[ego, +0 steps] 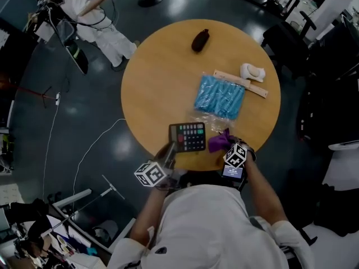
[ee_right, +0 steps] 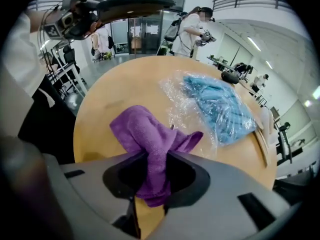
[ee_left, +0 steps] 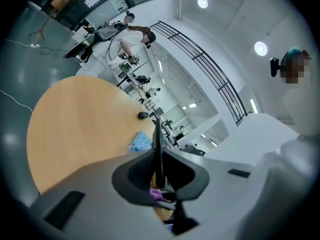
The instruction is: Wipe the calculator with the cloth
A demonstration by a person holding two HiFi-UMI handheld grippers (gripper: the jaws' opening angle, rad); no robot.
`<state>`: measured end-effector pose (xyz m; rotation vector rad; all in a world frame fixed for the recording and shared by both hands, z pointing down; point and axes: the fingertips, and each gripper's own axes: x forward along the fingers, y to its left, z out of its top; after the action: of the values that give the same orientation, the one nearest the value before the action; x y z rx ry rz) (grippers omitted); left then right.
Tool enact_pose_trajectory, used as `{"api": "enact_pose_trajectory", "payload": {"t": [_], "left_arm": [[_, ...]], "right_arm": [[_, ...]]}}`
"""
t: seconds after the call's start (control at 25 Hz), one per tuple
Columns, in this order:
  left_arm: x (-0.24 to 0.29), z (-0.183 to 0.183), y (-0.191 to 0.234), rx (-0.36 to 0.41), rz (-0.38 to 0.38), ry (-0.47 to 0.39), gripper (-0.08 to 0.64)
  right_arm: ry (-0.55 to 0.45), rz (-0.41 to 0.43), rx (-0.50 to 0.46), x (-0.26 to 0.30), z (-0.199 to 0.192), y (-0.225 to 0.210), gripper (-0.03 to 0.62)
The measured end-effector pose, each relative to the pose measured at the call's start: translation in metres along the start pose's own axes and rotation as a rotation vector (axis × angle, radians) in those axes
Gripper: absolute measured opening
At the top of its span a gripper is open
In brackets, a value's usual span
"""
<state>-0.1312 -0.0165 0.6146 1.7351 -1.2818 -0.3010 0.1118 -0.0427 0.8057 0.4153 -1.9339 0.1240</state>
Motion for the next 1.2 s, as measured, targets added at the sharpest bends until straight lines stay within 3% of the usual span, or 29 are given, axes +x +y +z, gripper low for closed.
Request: {"api": "enact_pose_trajectory", "payload": {"t": [0.24, 0.44, 0.56, 0.72, 0.92, 1.2], "left_arm": [[-0.001, -0.002, -0.005, -0.016, -0.016, -0.024, 0.049], [0.0, 0.005, -0.018, -0.004, -0.035, -0.044, 0.049], [0.003, 0.009, -0.027, 0.031, -0.038, -0.042, 0.049], [0.01, 0.01, -0.047, 0.111, -0.044, -0.018, 0.049], [0.02, 0.008, -0.07, 0.175, -0.066, -0.011, 0.049], [0.026, 0.012, -0.089, 0.195, -0.106, -0.024, 0.049]], "right_arm": [[-0.111, -0.043, 0.11, -0.036, 0.017, -0.005, 0.091], [-0.311, -0.19, 0.292, -0.124, 0.044, -0.036, 0.087], [-0.442, -0.252, 0.337, -0.189, 0.084, -0.049, 0.087], [-0.555, -0.252, 0.282, -0.24, 0.165, -0.047, 0.087], [-0.536, -0.241, 0.21, -0.237, 0.226, -0.042, 0.087], [-0.415, -0.261, 0.105, -0.209, 0.237, -0.03, 0.087]]}}
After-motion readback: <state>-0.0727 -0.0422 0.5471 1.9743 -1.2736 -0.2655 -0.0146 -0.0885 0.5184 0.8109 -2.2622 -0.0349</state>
